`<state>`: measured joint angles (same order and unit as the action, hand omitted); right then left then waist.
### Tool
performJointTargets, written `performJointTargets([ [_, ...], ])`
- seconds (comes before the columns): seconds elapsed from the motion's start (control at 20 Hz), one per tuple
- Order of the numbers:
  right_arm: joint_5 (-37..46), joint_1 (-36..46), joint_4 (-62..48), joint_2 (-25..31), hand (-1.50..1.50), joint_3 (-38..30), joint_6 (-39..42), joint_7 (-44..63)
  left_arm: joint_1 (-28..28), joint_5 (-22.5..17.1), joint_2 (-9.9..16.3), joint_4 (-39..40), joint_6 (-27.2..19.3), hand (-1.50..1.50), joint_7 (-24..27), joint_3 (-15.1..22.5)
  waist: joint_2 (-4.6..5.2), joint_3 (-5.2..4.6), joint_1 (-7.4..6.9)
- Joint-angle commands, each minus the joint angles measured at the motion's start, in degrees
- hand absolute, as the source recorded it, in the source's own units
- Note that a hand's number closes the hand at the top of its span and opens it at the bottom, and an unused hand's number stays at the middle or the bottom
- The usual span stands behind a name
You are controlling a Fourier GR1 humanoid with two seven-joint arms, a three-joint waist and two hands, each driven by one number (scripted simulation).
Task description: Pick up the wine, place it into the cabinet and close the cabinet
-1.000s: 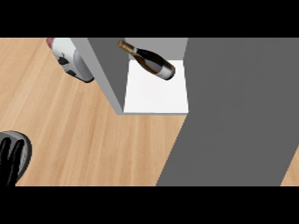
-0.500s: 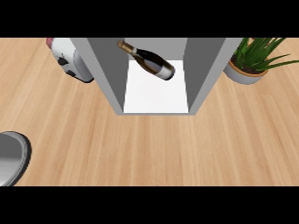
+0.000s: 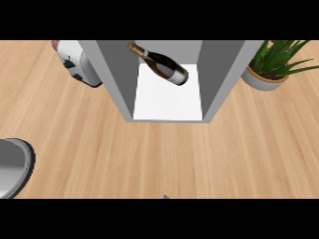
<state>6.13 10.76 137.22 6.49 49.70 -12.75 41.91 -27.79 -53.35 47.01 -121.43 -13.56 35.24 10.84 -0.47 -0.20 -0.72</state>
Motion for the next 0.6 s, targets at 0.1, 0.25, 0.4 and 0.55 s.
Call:
performJointTargets([
  [0.1,2.7,12.8,-7.9,-6.1,1.5,7.2,-7.6,0.1,1.2,-1.0,-0.3,-1.1,1.5,-1.5,-2.6,-1.1,0.23,0.03,-0.4],
  [0.25,-2.2,17.8,-9.4,-6.0,1.5,3.0,-8.8,2.3,1.5,1.4,-2.1,-1.9,0.1,-1.5,-2.6,1.6,0.45,0.05,-0.64],
  [0.4,-6.0,23.3,-9.2,-6.0,1.5,-0.5,-12.1,4.1,2.4,0.0,-1.9,-1.7,-0.1,-1.5,-3.8,0.0,0.45,0.01,-1.1],
  [0.55,-11.5,29.0,-16.9,-6.0,1.5,-4.4,-13.6,-0.1,3.2,0.1,-2.6,0.1,1.1,-1.5,-3.6,0.3,0.84,-0.01,-2.3],
])
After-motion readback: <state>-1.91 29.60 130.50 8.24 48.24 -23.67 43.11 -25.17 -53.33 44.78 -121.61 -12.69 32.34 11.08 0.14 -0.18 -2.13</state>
